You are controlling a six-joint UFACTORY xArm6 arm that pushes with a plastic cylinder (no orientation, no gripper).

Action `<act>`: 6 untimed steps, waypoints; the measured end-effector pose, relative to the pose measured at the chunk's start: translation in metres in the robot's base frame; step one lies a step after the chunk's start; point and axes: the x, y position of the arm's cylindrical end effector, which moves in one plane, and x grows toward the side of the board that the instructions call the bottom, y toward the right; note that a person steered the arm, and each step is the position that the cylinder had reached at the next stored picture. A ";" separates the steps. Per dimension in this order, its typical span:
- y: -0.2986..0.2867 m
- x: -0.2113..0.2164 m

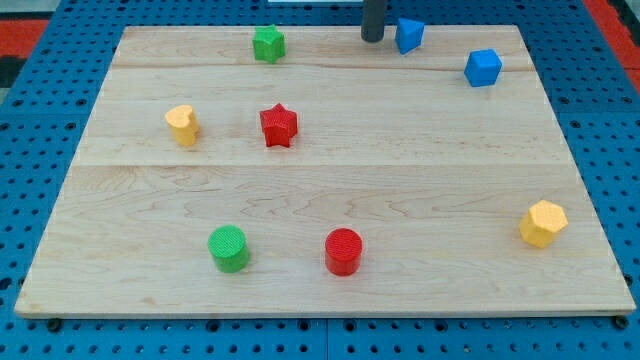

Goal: Put the blue triangle into the blue cube

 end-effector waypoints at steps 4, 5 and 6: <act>0.057 0.001; 0.098 -0.004; 0.099 0.018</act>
